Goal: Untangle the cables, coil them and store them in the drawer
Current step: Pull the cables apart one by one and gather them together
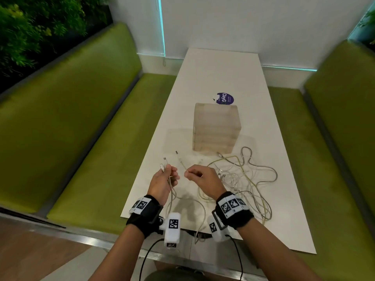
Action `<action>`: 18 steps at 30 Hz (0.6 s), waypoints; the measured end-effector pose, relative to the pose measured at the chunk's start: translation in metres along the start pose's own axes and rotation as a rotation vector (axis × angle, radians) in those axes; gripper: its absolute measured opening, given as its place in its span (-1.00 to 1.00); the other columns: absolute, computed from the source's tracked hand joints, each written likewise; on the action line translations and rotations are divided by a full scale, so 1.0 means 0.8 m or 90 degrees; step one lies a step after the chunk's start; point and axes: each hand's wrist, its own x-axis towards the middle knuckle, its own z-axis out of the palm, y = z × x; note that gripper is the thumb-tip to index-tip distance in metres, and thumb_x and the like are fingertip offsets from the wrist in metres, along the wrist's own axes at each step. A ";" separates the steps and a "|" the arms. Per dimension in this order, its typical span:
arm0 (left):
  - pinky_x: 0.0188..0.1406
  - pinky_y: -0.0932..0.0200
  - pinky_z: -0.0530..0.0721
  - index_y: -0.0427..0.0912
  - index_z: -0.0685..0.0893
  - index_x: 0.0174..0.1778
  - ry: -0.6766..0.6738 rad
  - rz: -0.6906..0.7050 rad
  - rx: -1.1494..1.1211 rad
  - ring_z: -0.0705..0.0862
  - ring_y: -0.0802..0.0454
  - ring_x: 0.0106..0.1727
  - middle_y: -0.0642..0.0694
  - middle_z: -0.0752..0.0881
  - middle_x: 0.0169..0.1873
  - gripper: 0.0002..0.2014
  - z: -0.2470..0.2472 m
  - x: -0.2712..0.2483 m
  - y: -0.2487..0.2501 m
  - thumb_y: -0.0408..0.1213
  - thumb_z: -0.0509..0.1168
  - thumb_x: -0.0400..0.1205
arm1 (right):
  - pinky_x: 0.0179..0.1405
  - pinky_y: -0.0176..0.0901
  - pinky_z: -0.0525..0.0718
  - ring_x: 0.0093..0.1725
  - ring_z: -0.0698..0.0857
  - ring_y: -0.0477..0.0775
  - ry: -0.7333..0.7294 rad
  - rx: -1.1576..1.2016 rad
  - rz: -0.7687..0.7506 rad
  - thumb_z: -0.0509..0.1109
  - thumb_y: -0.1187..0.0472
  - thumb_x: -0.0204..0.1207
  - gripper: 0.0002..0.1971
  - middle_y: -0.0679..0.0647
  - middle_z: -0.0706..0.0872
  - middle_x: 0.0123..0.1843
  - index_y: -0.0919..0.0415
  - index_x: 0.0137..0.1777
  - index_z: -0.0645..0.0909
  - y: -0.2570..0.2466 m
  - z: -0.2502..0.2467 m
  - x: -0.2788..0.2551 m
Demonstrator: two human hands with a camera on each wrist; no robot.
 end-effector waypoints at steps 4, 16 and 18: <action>-0.11 0.16 0.76 -0.30 0.61 -0.01 -0.037 0.020 -0.040 0.74 -0.09 0.01 -0.24 0.75 -0.08 -0.72 0.018 0.000 0.002 -0.21 0.07 0.76 | -0.27 -0.30 0.50 -0.35 0.56 -0.10 -0.039 0.053 -0.037 0.52 0.12 0.44 -0.96 0.05 0.71 -0.36 0.05 -0.15 0.77 -0.009 -0.002 -0.018; 0.11 -0.03 0.74 -0.28 0.55 -0.12 -0.099 0.051 -0.106 0.79 -0.15 0.03 -0.10 0.72 -0.42 -0.76 0.033 -0.016 0.017 -0.26 0.07 0.75 | -0.22 -0.10 0.50 -0.30 0.56 0.00 -0.173 -0.105 0.010 0.43 -0.01 0.50 -0.79 0.04 0.63 -0.31 0.05 -0.28 0.59 -0.007 -0.007 -0.010; 0.06 -0.01 0.76 -0.27 0.52 -0.14 -0.079 0.082 -0.160 0.80 -0.07 -0.19 -0.04 0.60 -0.57 -0.77 0.029 -0.018 0.032 -0.28 0.05 0.76 | -0.07 -0.07 0.56 -0.20 0.60 -0.01 -0.256 -0.226 0.055 0.38 -0.02 0.54 -0.75 -0.02 0.65 -0.21 0.17 -0.17 0.62 0.008 -0.019 -0.005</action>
